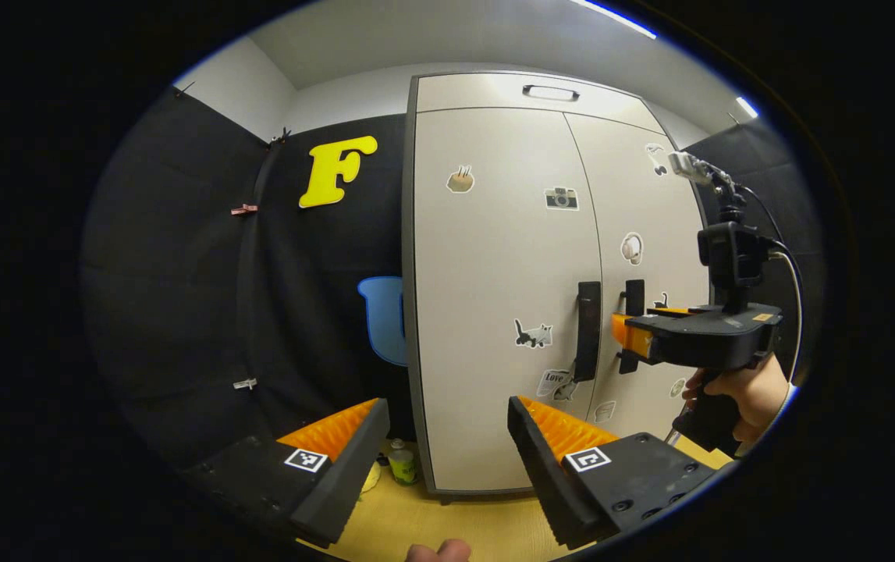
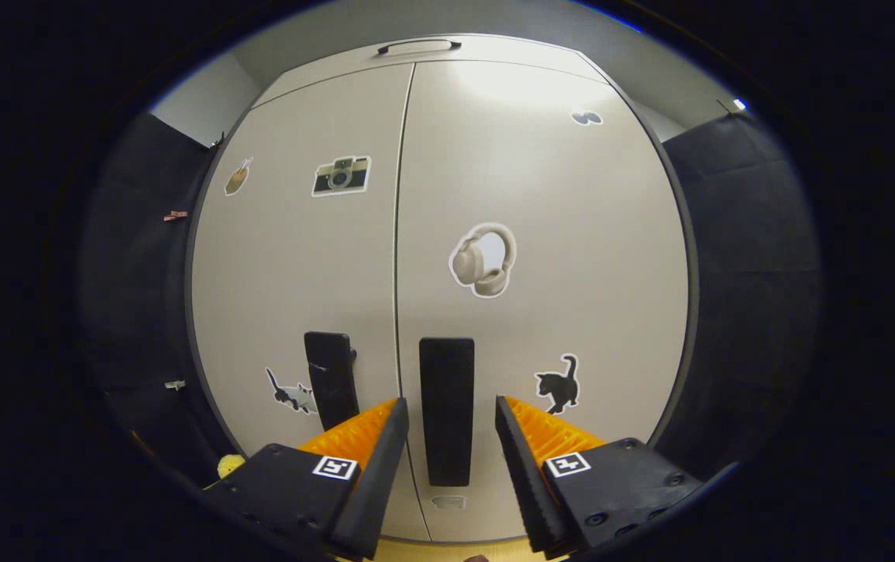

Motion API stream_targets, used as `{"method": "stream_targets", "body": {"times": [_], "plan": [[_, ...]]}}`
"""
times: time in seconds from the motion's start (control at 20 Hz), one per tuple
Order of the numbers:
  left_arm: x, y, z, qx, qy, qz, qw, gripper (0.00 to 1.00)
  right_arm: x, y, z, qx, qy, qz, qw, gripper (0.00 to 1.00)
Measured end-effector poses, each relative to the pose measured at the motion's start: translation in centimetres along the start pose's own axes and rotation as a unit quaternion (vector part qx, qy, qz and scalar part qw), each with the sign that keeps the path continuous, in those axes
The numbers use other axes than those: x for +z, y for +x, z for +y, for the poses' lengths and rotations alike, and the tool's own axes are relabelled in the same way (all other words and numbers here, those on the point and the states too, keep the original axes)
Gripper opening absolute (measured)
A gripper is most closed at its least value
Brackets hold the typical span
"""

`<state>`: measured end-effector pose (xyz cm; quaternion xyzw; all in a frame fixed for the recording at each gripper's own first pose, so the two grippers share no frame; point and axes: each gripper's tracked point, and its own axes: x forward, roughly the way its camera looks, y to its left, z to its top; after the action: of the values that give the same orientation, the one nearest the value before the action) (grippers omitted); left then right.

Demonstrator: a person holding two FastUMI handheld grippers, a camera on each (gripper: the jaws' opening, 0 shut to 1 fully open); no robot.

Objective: Open the right door of the double-door shoe cabinet with the right hand, and open the left door with the left hand.

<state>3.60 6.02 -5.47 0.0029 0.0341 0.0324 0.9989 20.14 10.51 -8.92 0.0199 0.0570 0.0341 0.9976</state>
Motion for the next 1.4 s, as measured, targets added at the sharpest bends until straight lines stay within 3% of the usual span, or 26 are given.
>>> {"method": "stream_targets", "body": {"times": [0.05, 0.1, 0.15, 0.2, 0.3, 0.5, 0.85, 0.9, 1.4], "plan": [[-0.2, 0.1, 0.2, 0.001, 0.000, 0.001, 1.000, 0.95, -0.4, 0.6, -0.1, -0.006, -0.001, 0.005, 1.000, 0.65], [-0.2, 0.2, 0.4, 0.002, -0.001, 0.002, 1.000, 0.95, -0.8, 0.9, 0.2, -0.006, 0.003, 0.010, 1.000, 0.50], [-0.4, 0.2, 0.5, 0.003, -0.003, 0.003, 1.000, 0.95, -1.1, 0.9, 0.1, -0.009, 0.002, 0.019, 1.000, 0.47], [-0.5, 0.2, 0.6, 0.004, -0.004, 0.005, 1.000, 0.95, -1.4, 2.9, 0.0, -0.011, -0.001, -0.001, 1.000, 0.38], [-0.7, 0.1, 0.9, 0.007, -0.004, 0.007, 1.000, 0.95, -0.5, 0.7, 0.2, -0.021, -0.018, -0.008, 1.000, 0.37], [-0.7, -0.4, 0.9, 0.012, -0.009, 0.008, 1.000, 0.95, -0.8, 0.5, 0.1, -0.001, 0.003, 0.008, 1.000, 0.18], [0.1, -2.0, -0.5, 0.008, 0.004, 0.001, 1.000, 0.94, 0.5, -3.6, -1.5, 0.011, 0.004, 0.006, 1.000, 0.17], [0.4, -2.2, -0.8, 0.007, 0.004, -0.001, 1.000, 0.94, 0.6, -4.5, -1.9, 0.015, 0.016, 0.014, 1.000, 0.14], [1.7, -4.0, -5.8, -0.007, 0.008, -0.008, 1.000, 0.95, 0.8, -7.0, -5.2, 0.019, 0.014, 0.023, 0.999, 0.13]]}}
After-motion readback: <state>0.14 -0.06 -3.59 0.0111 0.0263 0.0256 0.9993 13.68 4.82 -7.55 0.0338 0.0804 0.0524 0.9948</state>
